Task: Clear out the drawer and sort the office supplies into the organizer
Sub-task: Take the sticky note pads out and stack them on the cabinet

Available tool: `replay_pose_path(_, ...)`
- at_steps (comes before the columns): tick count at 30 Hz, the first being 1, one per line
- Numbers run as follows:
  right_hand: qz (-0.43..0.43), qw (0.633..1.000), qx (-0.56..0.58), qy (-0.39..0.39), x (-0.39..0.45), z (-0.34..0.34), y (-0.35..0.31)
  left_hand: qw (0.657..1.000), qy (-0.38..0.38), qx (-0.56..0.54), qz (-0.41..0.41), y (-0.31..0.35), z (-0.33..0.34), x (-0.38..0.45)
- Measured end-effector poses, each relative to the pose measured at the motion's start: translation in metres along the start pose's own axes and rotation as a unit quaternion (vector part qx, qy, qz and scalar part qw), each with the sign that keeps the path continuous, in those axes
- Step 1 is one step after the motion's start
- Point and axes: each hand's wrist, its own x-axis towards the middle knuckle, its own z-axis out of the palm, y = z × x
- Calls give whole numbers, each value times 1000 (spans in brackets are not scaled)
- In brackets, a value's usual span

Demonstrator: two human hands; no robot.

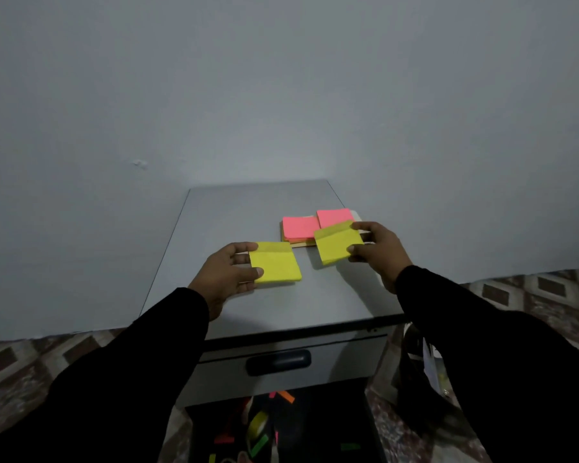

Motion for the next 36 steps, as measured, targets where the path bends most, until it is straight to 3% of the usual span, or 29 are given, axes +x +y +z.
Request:
replay_pose_path(13,3,999,-30,44,86,-5,0,1000,-23,-8,17,1,-3,49)
replay_pose_path(24,-24,956,-292,24,98,-4,10,1000,-25,1,11,6,4,64)
replay_pose_path(36,-42,897,-438,26,100,0,10,1000,-13,5,-8,18,26,94)
